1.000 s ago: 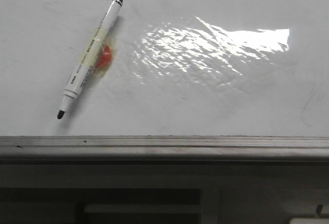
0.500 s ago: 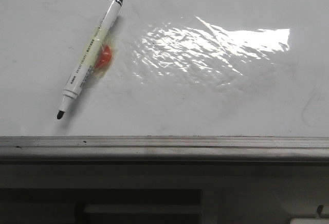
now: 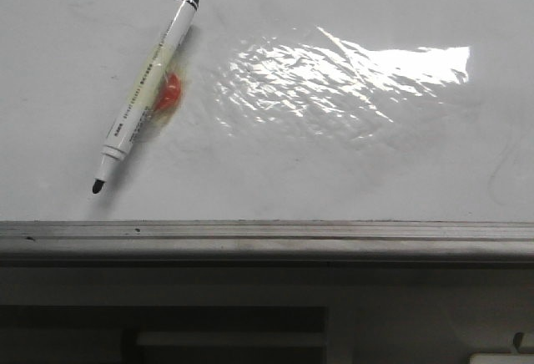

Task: Write number 9 on whiteboard

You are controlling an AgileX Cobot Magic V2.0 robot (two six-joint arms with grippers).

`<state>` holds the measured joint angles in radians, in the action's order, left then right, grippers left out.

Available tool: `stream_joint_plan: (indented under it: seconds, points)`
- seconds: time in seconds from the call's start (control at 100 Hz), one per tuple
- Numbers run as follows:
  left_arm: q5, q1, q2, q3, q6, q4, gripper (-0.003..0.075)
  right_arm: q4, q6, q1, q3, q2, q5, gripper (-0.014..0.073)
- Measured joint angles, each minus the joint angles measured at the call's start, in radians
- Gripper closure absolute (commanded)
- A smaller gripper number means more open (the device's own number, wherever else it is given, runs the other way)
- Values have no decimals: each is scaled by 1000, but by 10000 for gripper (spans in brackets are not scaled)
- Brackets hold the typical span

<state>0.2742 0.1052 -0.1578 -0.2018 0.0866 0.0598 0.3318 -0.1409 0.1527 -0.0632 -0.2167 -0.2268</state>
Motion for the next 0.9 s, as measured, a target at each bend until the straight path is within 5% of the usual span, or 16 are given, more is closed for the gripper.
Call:
stream_joint_plan:
  seconds: [0.59,0.9]
  points:
    - [-169,0,-134,-44,0,-3,718,23,-77,-20,-75,-148,-13,655]
    - [-179,7,-138,-44,0,2,376,-51,-79,-117,-163,-148,-113,655]
